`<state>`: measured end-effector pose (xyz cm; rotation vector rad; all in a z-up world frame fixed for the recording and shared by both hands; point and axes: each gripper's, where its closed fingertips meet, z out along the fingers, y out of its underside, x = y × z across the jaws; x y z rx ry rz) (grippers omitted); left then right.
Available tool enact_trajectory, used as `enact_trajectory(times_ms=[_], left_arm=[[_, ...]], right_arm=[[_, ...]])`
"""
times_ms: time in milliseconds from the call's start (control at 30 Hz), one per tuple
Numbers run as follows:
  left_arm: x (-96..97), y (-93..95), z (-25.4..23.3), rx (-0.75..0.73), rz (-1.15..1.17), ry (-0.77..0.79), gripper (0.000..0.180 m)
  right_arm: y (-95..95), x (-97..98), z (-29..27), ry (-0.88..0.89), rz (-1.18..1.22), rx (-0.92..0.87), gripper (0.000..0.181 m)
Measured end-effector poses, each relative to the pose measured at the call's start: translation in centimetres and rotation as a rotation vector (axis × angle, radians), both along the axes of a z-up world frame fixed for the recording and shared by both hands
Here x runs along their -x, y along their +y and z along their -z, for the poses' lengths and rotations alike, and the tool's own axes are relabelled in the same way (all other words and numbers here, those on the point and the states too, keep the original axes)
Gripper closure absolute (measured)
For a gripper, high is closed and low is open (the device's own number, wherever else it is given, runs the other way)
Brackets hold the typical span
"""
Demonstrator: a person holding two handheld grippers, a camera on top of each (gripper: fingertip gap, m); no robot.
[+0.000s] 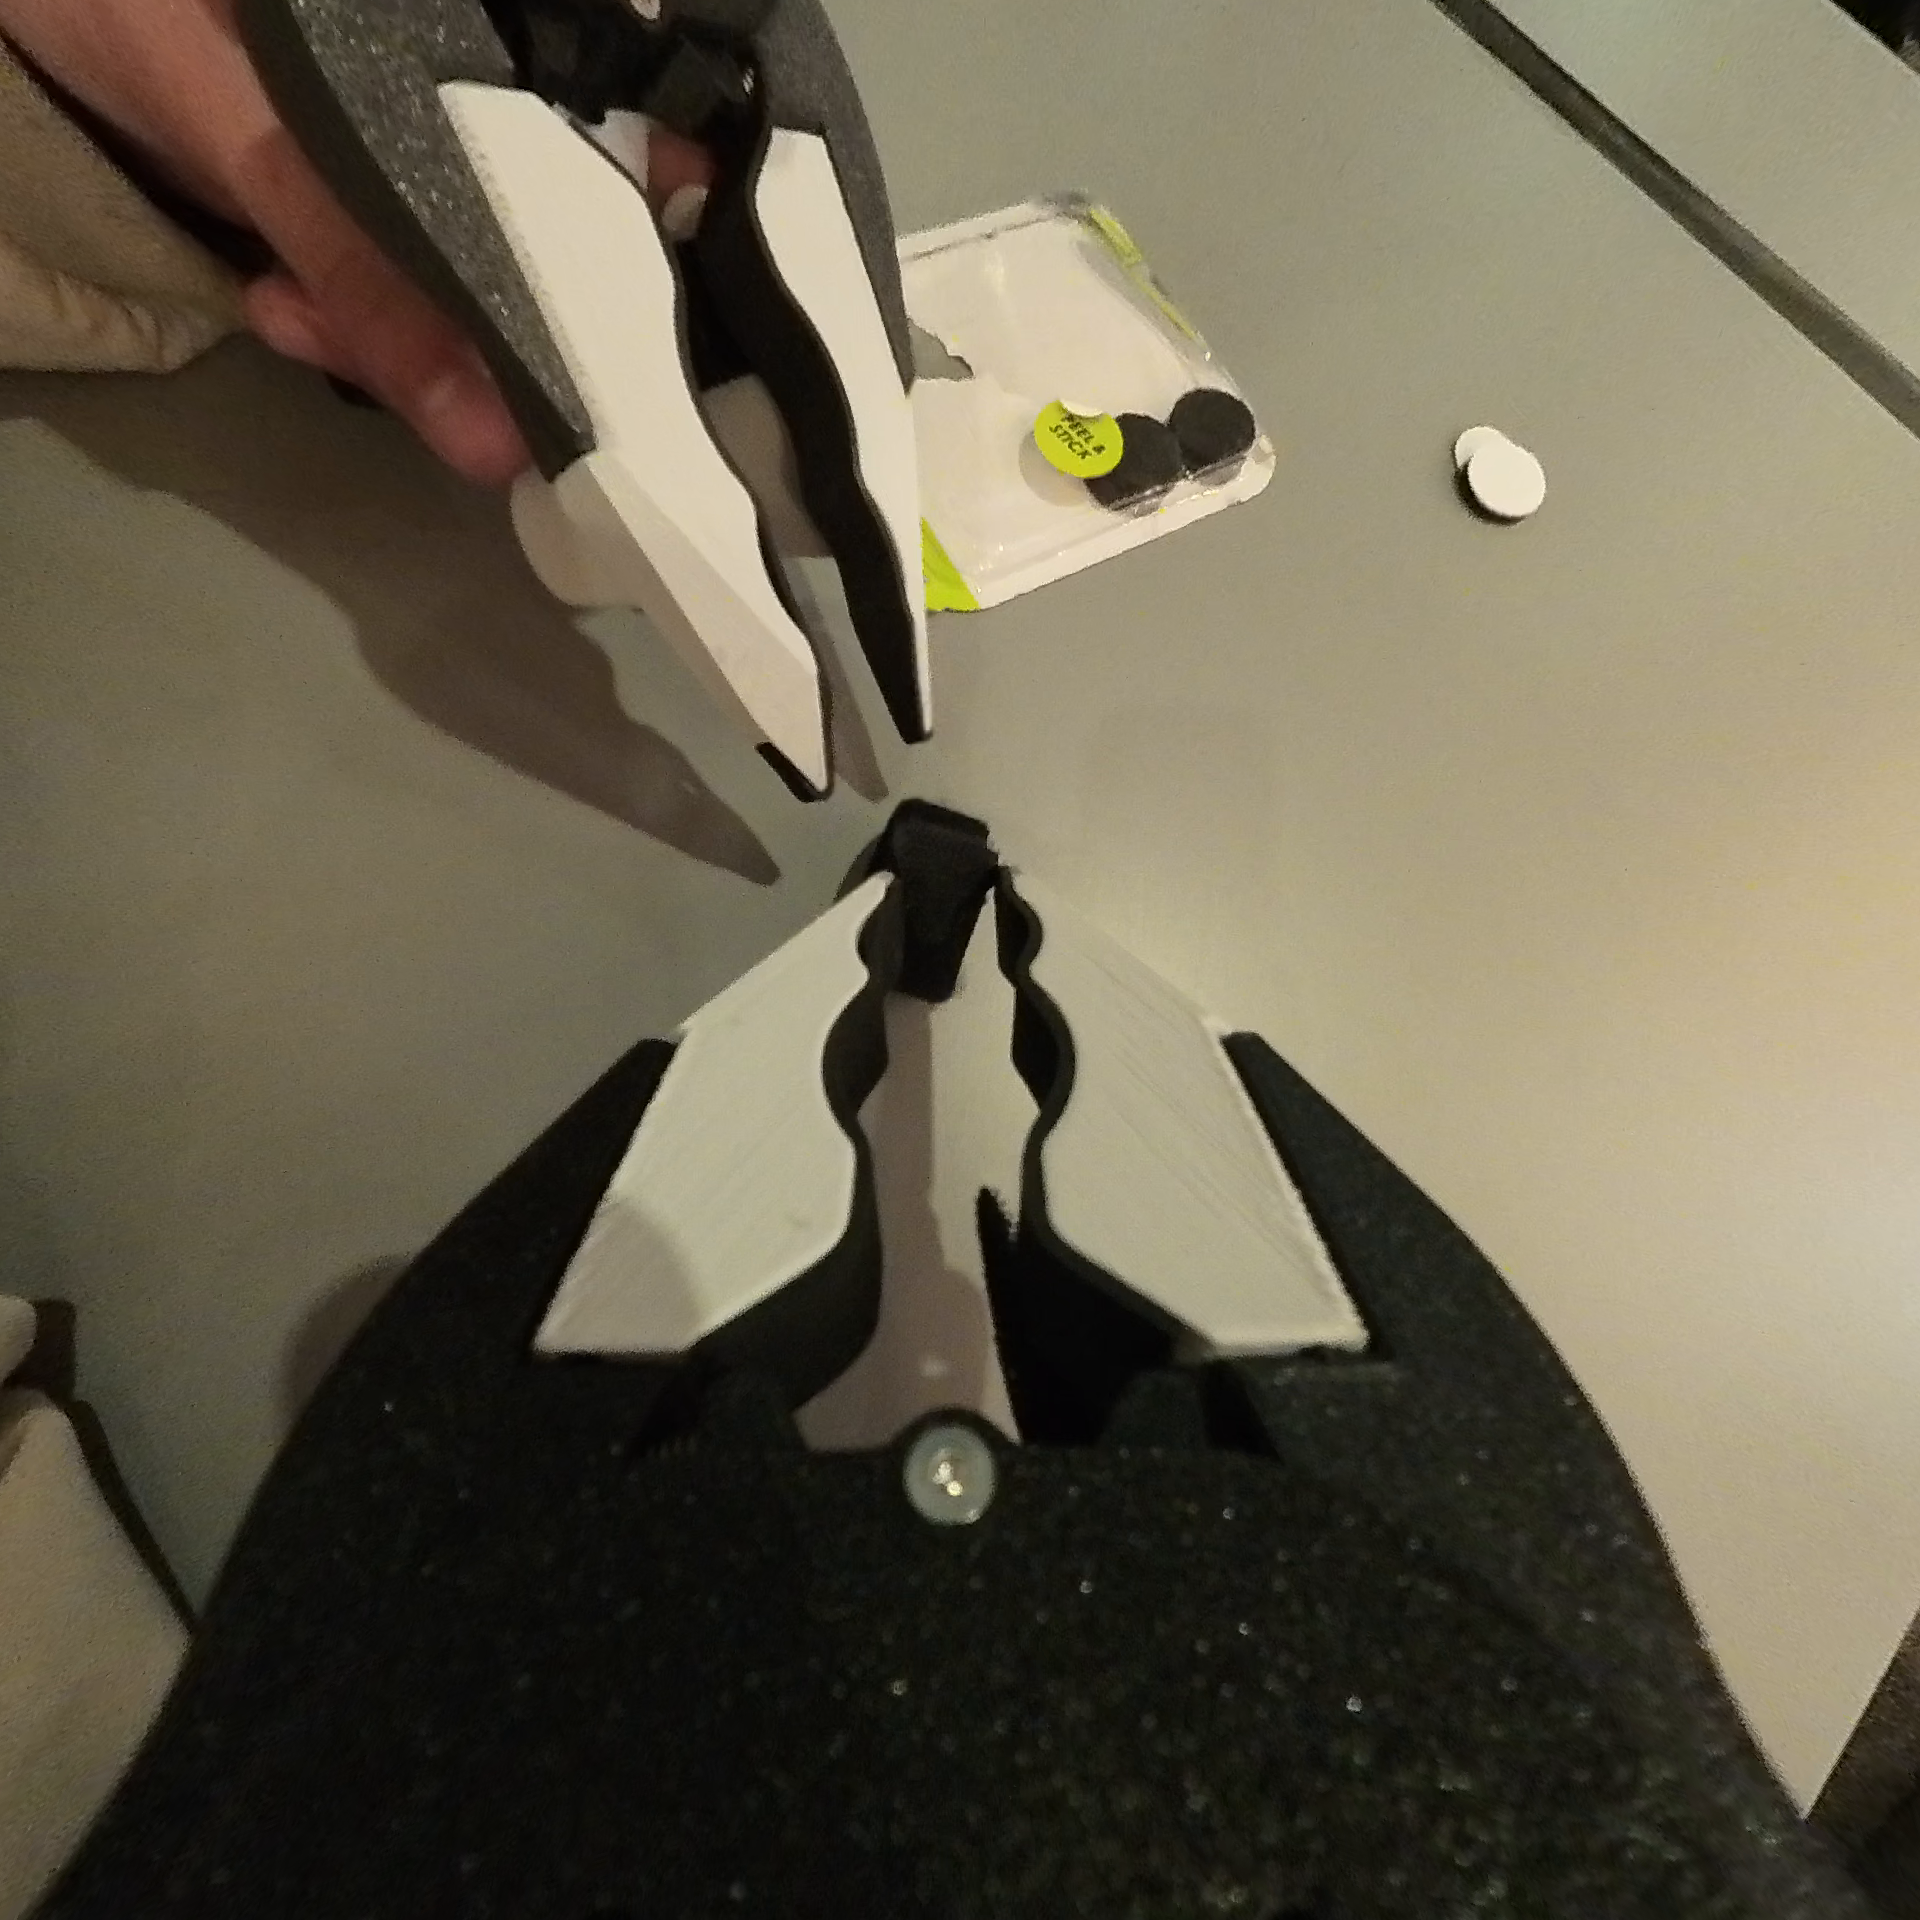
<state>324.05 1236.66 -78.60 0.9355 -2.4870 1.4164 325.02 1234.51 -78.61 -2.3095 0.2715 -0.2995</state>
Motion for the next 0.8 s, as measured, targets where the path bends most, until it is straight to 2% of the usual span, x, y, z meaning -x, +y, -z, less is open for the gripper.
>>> enact_trajectory(times_ms=[167, 400, 567, 800], left_arm=[[0.4, -0.8, -0.8, 0.031, 0.055, -0.019, 0.154], [-0.8, -0.8, 0.0, -0.085, 0.103, -0.177, 0.154], [-1.7, -0.7, -1.0, -0.019, 0.075, -0.13, 0.154], [-2.9, -1.6, 0.2, -0.07, 0.12, -0.14, 0.154]], right_arm=[[-0.2, -0.2, 0.4, 0.011, -0.007, 0.038, 0.167], [0.9, -0.2, 1.3, 0.081, -0.023, 0.052, 0.167], [0.9, -0.4, 1.5, 0.108, -0.009, 0.042, 0.167], [0.5, -0.3, 1.6, 0.195, 0.01, -0.049, 0.167]])
